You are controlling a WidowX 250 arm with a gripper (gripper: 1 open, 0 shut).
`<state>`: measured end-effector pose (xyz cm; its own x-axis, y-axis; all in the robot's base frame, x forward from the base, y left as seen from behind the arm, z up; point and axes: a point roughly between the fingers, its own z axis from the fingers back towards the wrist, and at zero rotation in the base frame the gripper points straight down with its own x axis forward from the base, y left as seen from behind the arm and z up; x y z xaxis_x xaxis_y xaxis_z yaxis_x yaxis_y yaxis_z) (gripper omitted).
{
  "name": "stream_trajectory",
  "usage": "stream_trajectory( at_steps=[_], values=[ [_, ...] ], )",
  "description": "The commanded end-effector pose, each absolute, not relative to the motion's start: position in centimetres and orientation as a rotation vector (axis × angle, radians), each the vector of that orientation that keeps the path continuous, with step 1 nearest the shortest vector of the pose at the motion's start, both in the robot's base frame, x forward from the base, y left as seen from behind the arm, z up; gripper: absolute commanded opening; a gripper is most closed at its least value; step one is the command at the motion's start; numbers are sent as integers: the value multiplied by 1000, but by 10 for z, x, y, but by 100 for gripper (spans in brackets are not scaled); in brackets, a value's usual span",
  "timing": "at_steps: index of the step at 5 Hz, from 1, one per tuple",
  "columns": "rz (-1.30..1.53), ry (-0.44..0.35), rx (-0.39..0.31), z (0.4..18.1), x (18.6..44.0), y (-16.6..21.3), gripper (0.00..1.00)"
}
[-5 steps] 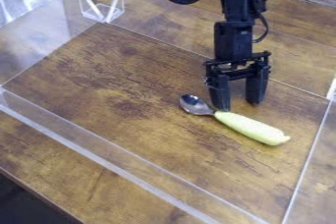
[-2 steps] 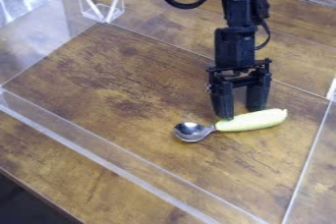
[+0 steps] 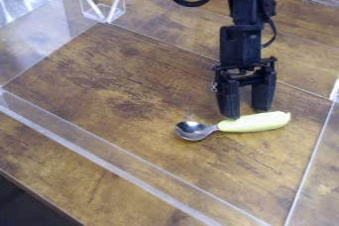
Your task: Put the mushroom in the silver pot
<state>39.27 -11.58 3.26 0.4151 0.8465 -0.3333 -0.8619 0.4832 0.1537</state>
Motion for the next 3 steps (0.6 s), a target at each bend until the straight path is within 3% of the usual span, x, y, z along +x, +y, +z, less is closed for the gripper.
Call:
stream_trajectory(
  at_steps=[1, 3],
  values=[
    [1076, 350, -63, 52, 392, -124, 100],
    [1164, 358, -54, 55, 391, -123, 100]
  ],
)
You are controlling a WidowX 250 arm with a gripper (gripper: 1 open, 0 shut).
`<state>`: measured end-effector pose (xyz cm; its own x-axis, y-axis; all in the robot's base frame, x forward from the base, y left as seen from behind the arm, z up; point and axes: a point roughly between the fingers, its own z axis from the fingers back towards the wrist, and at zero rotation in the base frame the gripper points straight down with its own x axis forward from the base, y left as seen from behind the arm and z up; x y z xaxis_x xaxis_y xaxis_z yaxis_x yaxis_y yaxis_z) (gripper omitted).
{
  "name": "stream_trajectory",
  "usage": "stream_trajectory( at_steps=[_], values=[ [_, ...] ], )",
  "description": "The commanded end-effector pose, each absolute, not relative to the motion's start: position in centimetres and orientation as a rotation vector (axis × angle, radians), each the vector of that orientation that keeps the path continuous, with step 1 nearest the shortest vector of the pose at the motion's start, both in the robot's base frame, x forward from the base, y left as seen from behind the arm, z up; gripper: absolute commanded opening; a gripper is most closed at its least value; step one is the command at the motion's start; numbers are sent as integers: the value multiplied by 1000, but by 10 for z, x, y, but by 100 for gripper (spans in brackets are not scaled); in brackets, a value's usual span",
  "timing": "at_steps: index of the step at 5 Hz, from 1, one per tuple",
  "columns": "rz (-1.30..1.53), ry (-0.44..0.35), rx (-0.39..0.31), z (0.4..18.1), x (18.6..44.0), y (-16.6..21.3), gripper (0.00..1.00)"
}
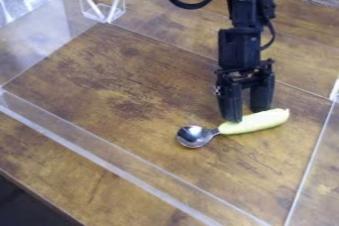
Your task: Put the mushroom in the silver pot
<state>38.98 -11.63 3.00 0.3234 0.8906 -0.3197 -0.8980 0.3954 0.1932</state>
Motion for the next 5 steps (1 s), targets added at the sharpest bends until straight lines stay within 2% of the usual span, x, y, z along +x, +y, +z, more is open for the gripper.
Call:
stream_trajectory(
  at_steps=[1, 2, 5],
  values=[
    [1155, 361, -38, 56, 390, -117, 100],
    [1144, 365, -23, 57, 388, -111, 100],
    [1147, 380, -8, 59, 358, -140, 100]
  ],
)
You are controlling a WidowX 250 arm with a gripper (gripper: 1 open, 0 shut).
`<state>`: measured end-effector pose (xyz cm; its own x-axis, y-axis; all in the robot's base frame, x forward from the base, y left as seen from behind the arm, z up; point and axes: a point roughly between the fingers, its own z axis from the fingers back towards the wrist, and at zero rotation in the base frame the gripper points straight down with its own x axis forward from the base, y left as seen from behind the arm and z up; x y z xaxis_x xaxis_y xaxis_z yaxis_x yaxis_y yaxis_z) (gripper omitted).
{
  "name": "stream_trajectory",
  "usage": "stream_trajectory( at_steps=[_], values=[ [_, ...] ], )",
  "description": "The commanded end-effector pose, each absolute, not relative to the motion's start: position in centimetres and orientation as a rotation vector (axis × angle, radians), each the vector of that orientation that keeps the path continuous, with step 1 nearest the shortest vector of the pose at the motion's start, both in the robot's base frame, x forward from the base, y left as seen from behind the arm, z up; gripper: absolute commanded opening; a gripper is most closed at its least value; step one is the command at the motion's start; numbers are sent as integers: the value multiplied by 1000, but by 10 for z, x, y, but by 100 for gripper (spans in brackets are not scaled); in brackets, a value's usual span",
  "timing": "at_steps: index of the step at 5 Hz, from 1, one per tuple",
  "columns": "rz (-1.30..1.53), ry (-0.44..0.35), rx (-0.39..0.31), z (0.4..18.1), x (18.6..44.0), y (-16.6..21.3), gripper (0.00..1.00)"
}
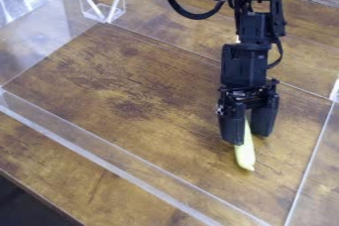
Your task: Put the mushroom in the silver pot
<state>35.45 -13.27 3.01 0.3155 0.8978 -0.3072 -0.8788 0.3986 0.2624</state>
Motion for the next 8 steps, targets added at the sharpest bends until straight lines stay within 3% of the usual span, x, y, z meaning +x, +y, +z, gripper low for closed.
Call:
stream_trajectory(
  at_steps=[1, 4, 6, 8],
  values=[
    [1141, 381, 0, 63, 365, -138, 100],
    [1242, 389, 1, 72, 383, -138, 100],
    [1237, 398, 45, 54, 373, -129, 100],
    [1223, 407, 60, 48, 381, -117, 100]
  ],
)
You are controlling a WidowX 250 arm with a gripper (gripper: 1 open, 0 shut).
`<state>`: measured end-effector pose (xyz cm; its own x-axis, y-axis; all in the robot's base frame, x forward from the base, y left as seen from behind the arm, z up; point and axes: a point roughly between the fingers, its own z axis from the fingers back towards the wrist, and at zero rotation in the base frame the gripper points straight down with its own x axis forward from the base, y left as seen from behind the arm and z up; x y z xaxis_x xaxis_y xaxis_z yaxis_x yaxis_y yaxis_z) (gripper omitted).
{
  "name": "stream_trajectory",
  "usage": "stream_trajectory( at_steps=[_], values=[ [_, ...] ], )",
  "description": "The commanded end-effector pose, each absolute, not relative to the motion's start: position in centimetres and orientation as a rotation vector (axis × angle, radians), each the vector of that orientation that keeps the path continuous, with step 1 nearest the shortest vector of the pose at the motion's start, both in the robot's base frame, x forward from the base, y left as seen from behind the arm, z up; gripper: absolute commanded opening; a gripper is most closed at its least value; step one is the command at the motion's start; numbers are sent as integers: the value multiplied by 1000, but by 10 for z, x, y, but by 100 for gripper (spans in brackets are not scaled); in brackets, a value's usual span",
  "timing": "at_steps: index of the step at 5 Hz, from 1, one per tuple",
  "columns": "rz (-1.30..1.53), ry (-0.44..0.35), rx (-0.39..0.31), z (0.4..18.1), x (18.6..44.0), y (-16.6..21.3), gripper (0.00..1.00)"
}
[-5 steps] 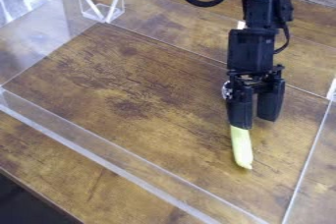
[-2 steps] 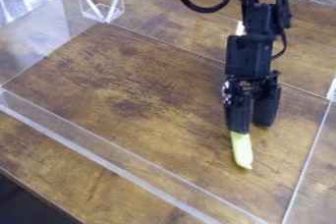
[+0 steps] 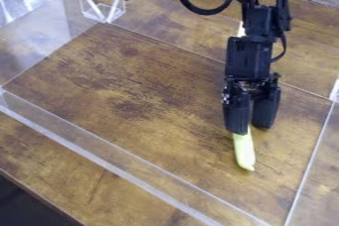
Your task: Put the mushroom in the silver pot
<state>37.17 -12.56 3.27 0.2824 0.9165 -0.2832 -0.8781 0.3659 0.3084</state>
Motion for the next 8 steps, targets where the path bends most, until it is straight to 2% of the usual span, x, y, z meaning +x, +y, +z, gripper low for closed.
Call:
stream_trajectory(
  at_steps=[1, 5, 8],
  values=[
    [1216, 413, 68, 53, 387, -119, 100],
    [1194, 471, 118, 53, 395, -125, 100],
    [1231, 522, 161, 51, 376, -113, 100]
  ],
)
